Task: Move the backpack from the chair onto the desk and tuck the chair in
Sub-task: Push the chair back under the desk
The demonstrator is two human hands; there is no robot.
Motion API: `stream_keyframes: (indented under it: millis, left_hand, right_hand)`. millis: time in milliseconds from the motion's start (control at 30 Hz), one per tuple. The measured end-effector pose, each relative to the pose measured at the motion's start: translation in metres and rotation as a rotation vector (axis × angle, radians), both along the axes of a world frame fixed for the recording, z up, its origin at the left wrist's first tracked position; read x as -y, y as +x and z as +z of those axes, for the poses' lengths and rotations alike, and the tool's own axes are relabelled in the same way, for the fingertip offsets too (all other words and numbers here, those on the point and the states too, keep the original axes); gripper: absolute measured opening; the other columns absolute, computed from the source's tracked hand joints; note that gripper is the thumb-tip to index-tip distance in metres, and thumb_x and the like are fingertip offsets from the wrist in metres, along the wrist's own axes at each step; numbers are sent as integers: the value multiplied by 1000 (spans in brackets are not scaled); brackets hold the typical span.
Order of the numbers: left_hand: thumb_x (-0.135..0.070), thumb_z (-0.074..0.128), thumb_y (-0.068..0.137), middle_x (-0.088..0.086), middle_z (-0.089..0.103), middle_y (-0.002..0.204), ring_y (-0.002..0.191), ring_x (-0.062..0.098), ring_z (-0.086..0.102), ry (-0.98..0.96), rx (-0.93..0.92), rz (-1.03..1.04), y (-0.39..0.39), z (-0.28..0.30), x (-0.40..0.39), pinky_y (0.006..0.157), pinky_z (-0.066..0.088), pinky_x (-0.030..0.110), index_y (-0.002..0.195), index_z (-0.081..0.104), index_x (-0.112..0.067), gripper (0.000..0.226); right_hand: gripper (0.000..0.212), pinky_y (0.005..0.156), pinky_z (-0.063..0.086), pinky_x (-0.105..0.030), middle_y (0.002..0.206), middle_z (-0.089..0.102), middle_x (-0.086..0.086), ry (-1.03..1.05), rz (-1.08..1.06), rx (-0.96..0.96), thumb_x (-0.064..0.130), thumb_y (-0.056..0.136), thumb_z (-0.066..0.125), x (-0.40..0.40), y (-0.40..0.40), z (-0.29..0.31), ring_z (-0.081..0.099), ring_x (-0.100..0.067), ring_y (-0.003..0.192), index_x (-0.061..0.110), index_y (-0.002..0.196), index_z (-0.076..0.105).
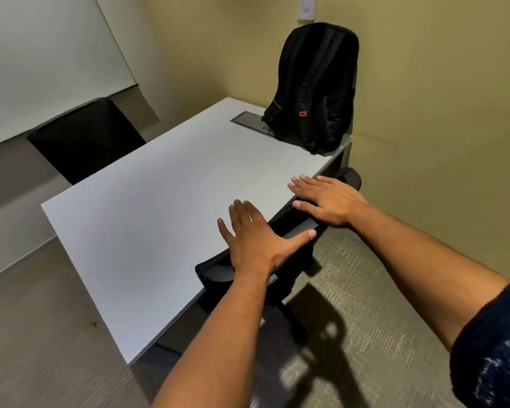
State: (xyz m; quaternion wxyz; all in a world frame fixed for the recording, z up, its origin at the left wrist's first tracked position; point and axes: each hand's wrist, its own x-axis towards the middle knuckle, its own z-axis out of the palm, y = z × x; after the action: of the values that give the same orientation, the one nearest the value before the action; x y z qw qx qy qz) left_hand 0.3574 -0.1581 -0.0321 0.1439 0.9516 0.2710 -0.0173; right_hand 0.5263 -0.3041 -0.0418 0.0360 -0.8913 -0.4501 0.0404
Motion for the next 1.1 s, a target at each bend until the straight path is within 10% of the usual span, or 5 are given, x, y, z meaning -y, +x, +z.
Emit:
stream_keyframes:
  millis: [433, 1100]
  left_hand:
    - [-110, 32, 49, 19, -22, 168, 155, 35, -23, -133, -62, 105, 45, -8, 0, 113, -20, 69, 157, -21, -1, 162]
    - [-108, 17, 56, 6, -4, 173, 159, 18, -11, -73, -80, 178, 62, -12, 5, 128, -4, 44, 164, -1, -11, 146]
  right_hand:
    - [68, 126, 19, -42, 168, 18, 11, 54, 262, 10, 64, 102, 15, -20, 60, 3, 14, -4, 155, 33, 162, 20]
    - [83, 126, 19, -37, 168, 20, 11, 128, 373, -27, 74, 94, 14, -23, 99, -9, 11, -4, 155, 29, 162, 22]
